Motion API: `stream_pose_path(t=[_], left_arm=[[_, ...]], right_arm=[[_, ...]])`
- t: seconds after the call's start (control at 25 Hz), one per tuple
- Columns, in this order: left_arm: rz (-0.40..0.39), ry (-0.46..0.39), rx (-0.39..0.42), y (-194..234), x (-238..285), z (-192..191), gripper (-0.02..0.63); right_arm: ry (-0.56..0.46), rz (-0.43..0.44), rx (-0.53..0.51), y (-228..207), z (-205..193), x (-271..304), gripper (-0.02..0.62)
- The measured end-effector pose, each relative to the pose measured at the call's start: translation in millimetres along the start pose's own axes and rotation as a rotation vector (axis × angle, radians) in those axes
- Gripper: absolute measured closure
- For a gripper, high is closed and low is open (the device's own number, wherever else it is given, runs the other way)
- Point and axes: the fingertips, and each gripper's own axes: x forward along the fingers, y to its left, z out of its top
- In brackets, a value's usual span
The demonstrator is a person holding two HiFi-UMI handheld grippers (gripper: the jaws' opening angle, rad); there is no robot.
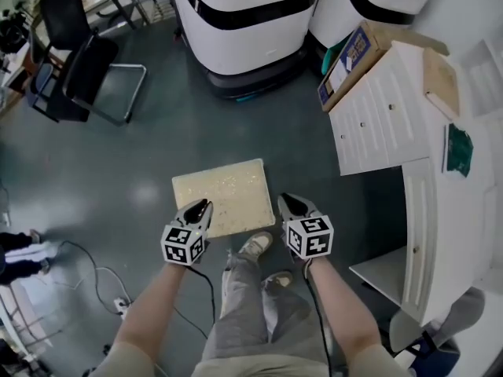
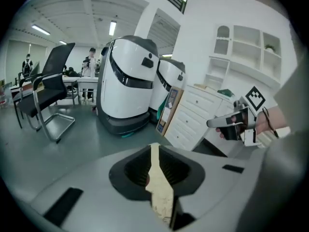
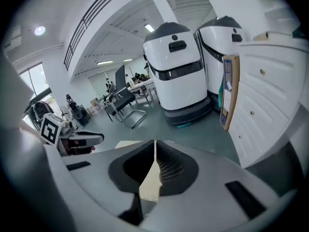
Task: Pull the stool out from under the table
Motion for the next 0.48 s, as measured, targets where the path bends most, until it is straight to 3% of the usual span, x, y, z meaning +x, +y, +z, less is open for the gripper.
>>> stream_pose_path(t=[0.24,0.48], left_arm=[[-0.137,-0.054,0.106,-83.4,-18.4,76.3,0.563],[-0.313,-0.07,0.243,-183.5,-39.9,137.8,0.568]], right_arm=[[-0.113,-0.079,-0.024,-8.8,42.2,-95.0,0.572],[-0.224,-0.152,0.028,-18.5,73.3,-202.8,0.574]])
